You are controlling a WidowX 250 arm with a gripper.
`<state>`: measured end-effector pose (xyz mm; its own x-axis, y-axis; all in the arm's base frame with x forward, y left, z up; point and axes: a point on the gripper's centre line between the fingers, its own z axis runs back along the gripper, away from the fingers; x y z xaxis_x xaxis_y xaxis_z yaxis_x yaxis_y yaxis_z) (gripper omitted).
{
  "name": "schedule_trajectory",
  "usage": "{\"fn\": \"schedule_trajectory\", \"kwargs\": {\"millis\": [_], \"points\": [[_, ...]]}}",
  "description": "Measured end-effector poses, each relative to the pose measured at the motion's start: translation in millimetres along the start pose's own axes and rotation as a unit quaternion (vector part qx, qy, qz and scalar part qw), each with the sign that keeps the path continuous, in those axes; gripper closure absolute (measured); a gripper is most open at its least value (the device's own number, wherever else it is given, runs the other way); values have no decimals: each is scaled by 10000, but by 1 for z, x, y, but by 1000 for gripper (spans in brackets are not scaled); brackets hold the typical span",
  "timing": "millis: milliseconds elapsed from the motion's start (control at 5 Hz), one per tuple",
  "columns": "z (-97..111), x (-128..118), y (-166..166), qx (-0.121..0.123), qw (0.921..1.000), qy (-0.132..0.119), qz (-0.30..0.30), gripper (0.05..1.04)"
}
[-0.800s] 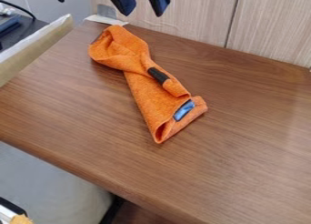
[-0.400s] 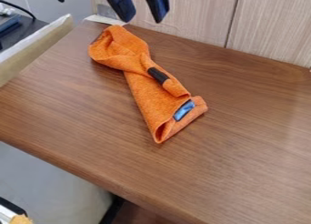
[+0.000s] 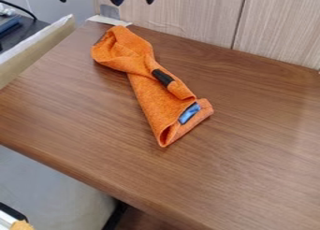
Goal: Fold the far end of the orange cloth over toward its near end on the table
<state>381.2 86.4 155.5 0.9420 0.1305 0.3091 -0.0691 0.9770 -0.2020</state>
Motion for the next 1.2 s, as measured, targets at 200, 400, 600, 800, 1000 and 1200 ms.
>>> {"fn": "schedule_trajectory", "kwargs": {"millis": [200,400,600,800,1000,1200], "points": [[-19,12,33,264,9991,24,318,84],[-41,17,62,476,9972,86,577,84],[-62,17,81,631,9951,110,752,84],[-83,10,100,741,9927,252,921,84],[-95,3,114,836,9908,357,998,84],[-104,0,116,824,9907,458,986,111]]}}
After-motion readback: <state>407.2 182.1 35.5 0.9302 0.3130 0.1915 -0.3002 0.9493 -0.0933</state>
